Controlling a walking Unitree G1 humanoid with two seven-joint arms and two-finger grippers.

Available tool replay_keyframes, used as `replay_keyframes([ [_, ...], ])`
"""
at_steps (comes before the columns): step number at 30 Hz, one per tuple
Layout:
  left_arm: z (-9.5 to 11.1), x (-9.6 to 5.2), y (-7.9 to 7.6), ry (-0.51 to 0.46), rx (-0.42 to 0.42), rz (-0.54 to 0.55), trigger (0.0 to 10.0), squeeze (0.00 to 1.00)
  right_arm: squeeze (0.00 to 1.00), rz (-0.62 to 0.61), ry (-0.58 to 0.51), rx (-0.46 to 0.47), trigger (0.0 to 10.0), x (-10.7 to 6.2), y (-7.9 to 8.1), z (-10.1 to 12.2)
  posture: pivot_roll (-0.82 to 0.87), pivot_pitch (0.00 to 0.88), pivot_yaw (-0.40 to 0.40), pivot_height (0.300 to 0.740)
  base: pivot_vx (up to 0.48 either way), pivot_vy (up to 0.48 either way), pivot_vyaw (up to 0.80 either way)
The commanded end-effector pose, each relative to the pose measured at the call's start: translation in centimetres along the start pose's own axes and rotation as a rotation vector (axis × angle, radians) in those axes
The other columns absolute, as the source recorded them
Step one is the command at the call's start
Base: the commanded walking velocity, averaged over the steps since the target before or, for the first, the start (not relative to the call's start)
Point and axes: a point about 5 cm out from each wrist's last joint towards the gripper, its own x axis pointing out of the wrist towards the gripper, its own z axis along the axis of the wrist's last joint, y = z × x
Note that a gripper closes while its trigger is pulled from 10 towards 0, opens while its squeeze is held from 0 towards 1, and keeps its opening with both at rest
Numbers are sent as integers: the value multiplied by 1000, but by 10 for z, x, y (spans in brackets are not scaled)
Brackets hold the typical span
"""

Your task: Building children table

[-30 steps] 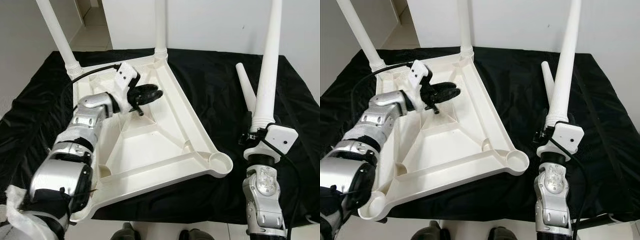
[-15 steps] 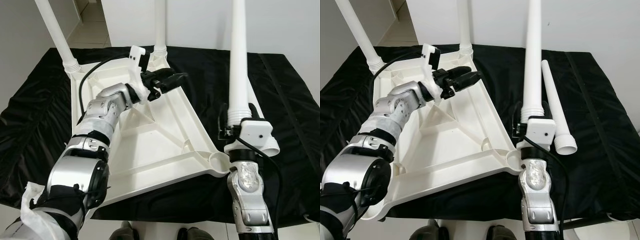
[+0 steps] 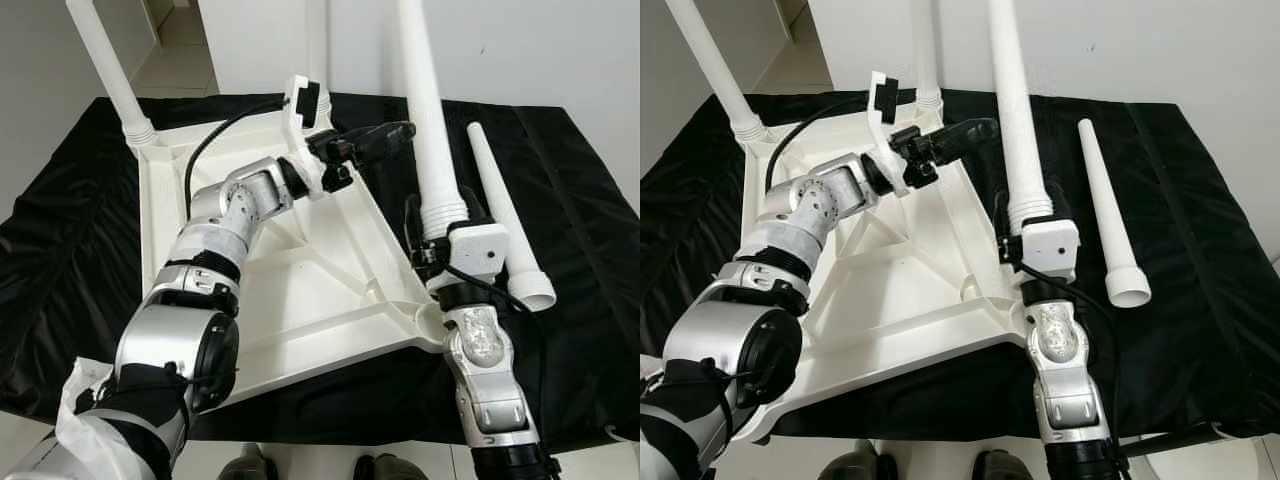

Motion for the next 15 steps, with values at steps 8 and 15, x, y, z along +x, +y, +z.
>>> replay_keyframes([
  [8,-3,11,-4,59,-22,22,10000,0,0,147,-34,-2,10000,7,19,1,-59,0,48,740,0,0,0],
  [15,8,18,-3,61,-26,70,10000,0,0,222,-11,-14,10000,-3,25,-5,-59,0,52,740,0,0,0],
])
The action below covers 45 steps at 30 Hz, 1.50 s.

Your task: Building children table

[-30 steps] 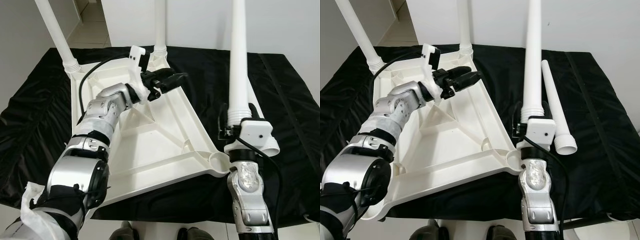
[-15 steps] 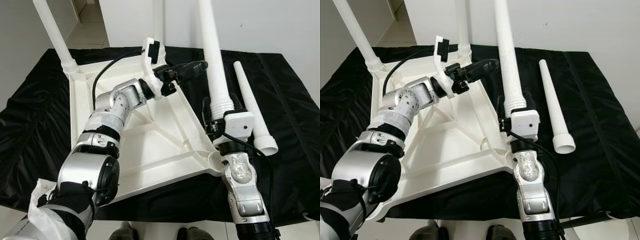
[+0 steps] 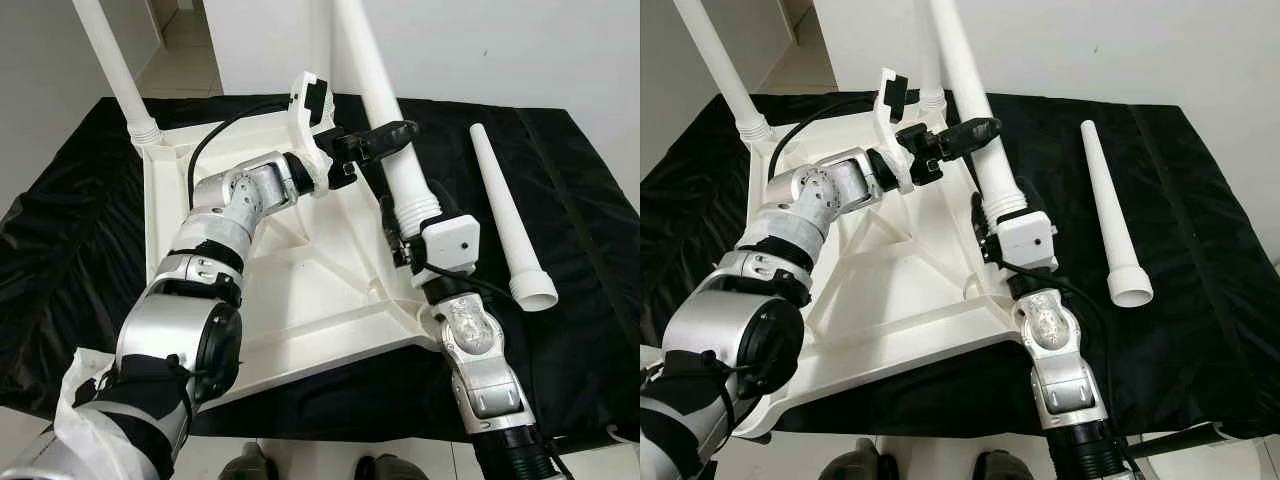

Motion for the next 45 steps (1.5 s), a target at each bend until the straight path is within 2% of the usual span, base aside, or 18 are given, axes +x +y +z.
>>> replay_keyframes([
  [1,5,5,-5,1,18,-18,10000,0,0,58,4,2,10000,-3,9,-2,-59,0,52,740,0,0,0],
  [5,9,7,-3,15,25,17,10000,0,0,72,10,-5,10000,-6,11,-3,-63,0,56,740,0,0,0],
  [6,15,7,2,8,1,96,10000,0,0,78,17,-10,10000,-9,11,-5,-66,0,58,740,0,0,0],
  [8,20,6,4,-13,-3,127,10000,0,0,78,22,-12,10000,-11,11,-5,-66,0,58,740,0,0,0],
  [16,38,5,4,-82,-101,173,10000,0,0,88,31,-17,10000,-14,12,-7,-63,0,60,740,0,0,0],
  [20,41,4,4,-94,-114,188,10000,0,0,93,33,-19,10000,-14,13,-8,-61,0,62,740,0,0,0],
  [21,45,1,7,-148,-182,210,0,0,0,90,36,-21,10000,-14,13,-10,-60,0,63,740,0,0,0],
  [23,45,1,7,-148,-182,210,0,0,0,90,36,-21,10000,-14,13,-10,-60,0,63,740,0,0,0],
  [27,45,-3,12,-175,-249,240,0,0,0,85,34,-20,10000,-14,13,-10,-61,0,61,740,0,0,0],
  [36,46,-5,14,-196,-278,263,0,0,0,80,28,-22,10000,-14,13,-10,-60,0,55,740,0,0,0],
  [37,46,-5,15,-206,-294,274,0,0,820,72,26,-14,10000,-14,12,-10,-58,0,54,740,0,0,0],
  [38,45,-6,17,-218,-310,288,0,0,1000,63,23,-4,10000,-14,11,-10,-58,0,53,740,0,0,0],
  [43,46,-8,20,-236,-314,312,0,0,1000,52,20,23,10000,-15,11,-9,-59,0,53,740,0,0,0],
  [45,48,-9,20,-245,-289,308,0,0,1000,41,23,26,10000,-15,11,-9,-61,0,49,740,0,0,0],
])
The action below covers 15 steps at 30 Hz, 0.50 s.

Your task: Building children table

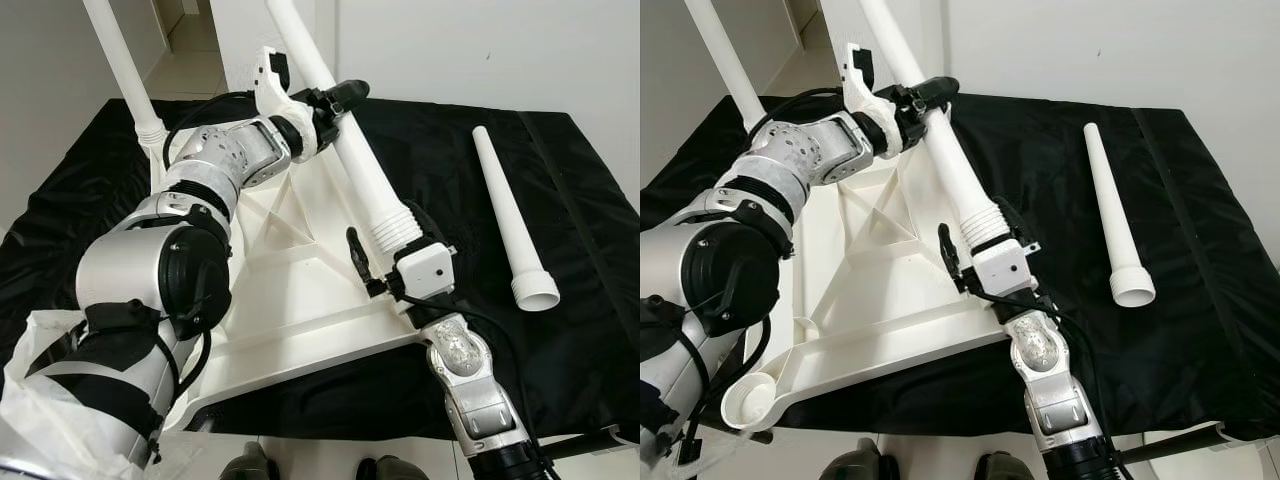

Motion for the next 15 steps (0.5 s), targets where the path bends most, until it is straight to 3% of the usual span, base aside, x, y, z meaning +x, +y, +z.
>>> replay_keyframes([
  [1,6,0,-4,-23,15,-14,0,0,1000,-10,8,5,10000,-2,-1,-1,-61,0,49,740,0,0,0],
  [2,7,1,-6,-26,55,-22,3725,0,1000,-27,17,23,10000,-2,-2,-1,-60,0,47,740,0,0,0],
  [3,7,2,-8,-24,146,-36,10000,0,12,-45,25,39,10000,-3,-4,0,-59,0,41,740,0,0,0],
  [4,7,3,-10,-22,209,-45,10000,0,12,-57,29,51,10000,-3,-5,1,-59,0,41,740,0,0,0],
  [5,7,3,-10,-22,209,-45,10000,0,12,-57,29,51,10000,-3,-5,1,-59,0,41,740,0,0,0],
  [6,6,5,-11,-22,292,-46,10000,0,0,-75,41,57,10000,-3,-7,1,-63,0,38,740,0,0,0],
  [7,6,5,-11,-22,292,-46,10000,0,0,-75,41,57,10000,-3,-7,1,-63,0,38,740,0,0,0],
  [8,8,6,-13,-59,413,-46,10000,0,0,-104,72,31,10000,-3,-9,-1,-65,0,35,740,0,0,0],
  [9,8,6,-13,-59,413,-46,10000,0,0,-104,72,31,10000,-3,-9,-1,-65,0,35,740,0,0,0],
  [10,8,7,-15,-79,490,-41,10000,0,0,-130,108,7,10000,-2,-10,-4,-62,0,28,740,0,0,0],
  [11,8,7,-15,-79,490,-41,10000,0,0,-130,108,7,10000,-2,-10,-4,-62,0,28,740,0,0,0],
  [12,5,10,-20,-118,616,-53,10000,0,0,-162,175,-7,10000,0,-11,-8,-62,0,26,740,0,0,0],
  [14,4,10,-21,-123,632,-55,10000,0,0,-167,189,-9,10000,1,-11,-9,-63,0,25,740,0,0,0],
  [15,2,11,-25,-140,683,-63,10000,0,0,-161,193,-1,10000,4,-10,-8,-61,0,21,740,0,0,0],
])
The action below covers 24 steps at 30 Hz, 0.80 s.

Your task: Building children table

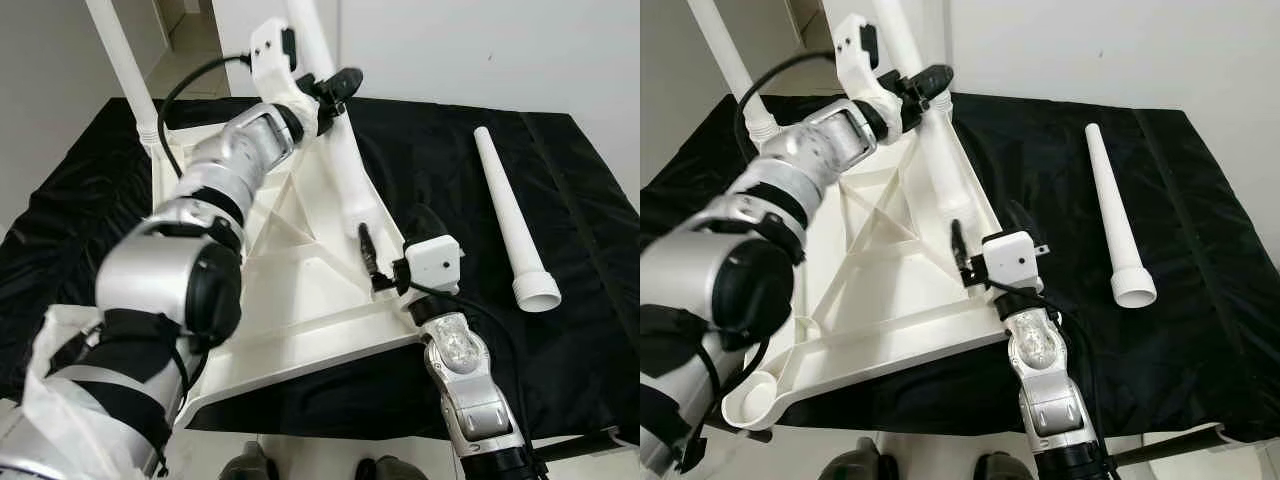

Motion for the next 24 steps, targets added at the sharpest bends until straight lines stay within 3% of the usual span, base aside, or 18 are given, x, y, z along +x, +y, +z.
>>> replay_keyframes([
  [1,4,2,-10,-46,109,-72,10000,0,0,-6,8,5,10000,5,1,4,-61,0,21,740,0,0,0],
  [3,3,3,-23,-87,202,-123,10000,0,0,-16,21,56,10000,13,2,9,-54,0,18,740,0,0,0],
  [5,3,3,-23,-87,202,-123,10000,0,0,-16,21,56,10000,13,2,9,-54,0,18,740,0,0,0],
  [8,-4,2,-39,-115,267,-186,10000,0,0,-26,28,103,10000,21,3,14,-44,0,16,740,0,0,0],
  [13,-19,-1,-55,-124,295,-228,10000,0,0,-35,20,95,10000,36,3,24,-36,7,18,740,0,0,0],
  [18,-22,-2,-61,-130,310,-243,10000,0,0,-44,17,85,10000,42,1,27,-30,10,16,740,0,0,0],
  [24,-29,-6,-81,-155,328,-291,10000,0,0,-71,22,91,10000,59,-6,34,-18,6,9,740,0,0,0],
])
